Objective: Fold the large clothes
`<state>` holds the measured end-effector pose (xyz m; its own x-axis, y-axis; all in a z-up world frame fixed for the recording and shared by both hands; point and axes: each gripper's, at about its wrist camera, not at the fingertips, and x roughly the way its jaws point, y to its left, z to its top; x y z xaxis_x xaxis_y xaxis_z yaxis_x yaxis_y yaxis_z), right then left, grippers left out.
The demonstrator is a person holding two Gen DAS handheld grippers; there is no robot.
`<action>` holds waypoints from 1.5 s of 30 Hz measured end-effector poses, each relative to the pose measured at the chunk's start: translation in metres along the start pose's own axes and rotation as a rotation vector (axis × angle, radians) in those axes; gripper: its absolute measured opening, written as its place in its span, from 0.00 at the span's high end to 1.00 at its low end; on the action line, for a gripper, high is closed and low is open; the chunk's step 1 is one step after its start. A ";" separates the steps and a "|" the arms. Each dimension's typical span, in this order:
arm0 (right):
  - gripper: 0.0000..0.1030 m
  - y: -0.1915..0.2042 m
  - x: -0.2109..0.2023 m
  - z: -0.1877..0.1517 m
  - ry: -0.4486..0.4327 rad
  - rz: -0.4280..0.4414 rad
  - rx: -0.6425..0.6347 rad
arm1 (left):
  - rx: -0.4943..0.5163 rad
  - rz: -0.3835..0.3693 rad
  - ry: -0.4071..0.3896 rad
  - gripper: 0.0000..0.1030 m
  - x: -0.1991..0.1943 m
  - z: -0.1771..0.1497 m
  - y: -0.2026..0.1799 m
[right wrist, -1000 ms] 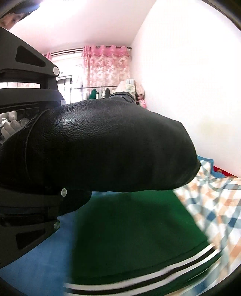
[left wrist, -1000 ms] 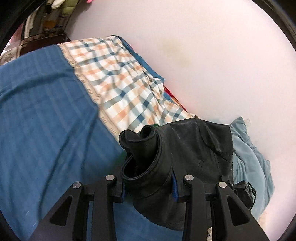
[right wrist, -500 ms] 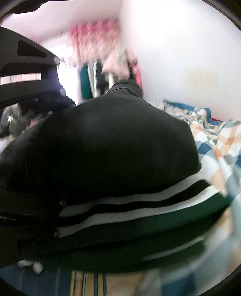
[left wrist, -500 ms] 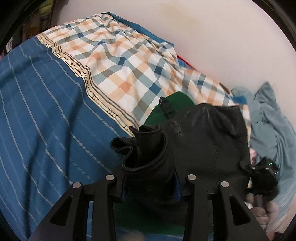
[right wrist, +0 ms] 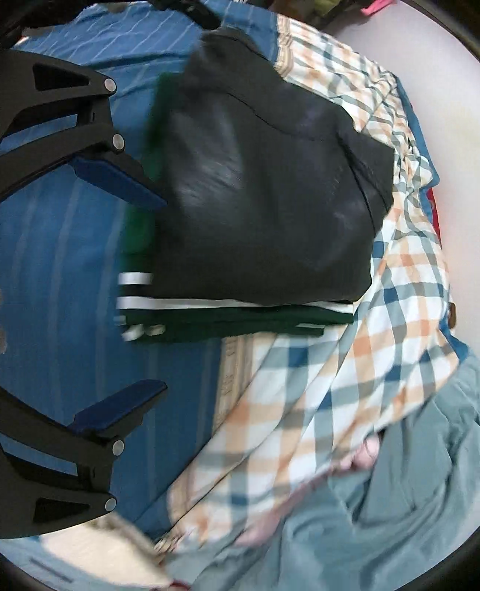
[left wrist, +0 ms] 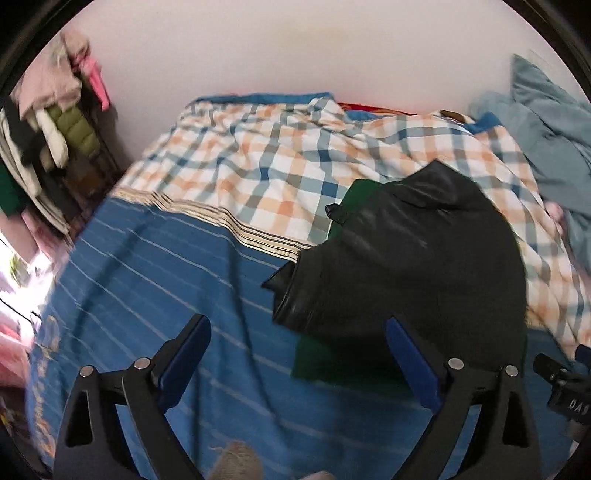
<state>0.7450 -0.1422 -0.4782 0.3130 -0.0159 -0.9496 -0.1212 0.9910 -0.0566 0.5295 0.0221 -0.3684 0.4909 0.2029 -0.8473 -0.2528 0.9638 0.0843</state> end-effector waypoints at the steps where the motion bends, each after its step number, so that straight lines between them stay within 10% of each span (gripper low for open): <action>1: 0.08 0.002 -0.018 -0.005 -0.007 -0.016 0.011 | 0.022 -0.009 -0.011 0.04 -0.018 -0.004 0.000; 25: 0.07 -0.020 -0.506 -0.194 -0.303 -0.135 0.130 | 0.114 -0.146 -0.167 0.03 -0.404 -0.067 0.051; 45: 0.07 -0.023 -0.669 -0.282 -0.458 -0.114 0.101 | 0.089 -0.181 -0.261 0.03 -0.518 -0.103 0.077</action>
<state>0.2726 -0.1914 0.0713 0.7047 -0.0872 -0.7041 0.0225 0.9947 -0.1006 0.1704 -0.0260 0.0228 0.7216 0.0533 -0.6903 -0.0740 0.9973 -0.0004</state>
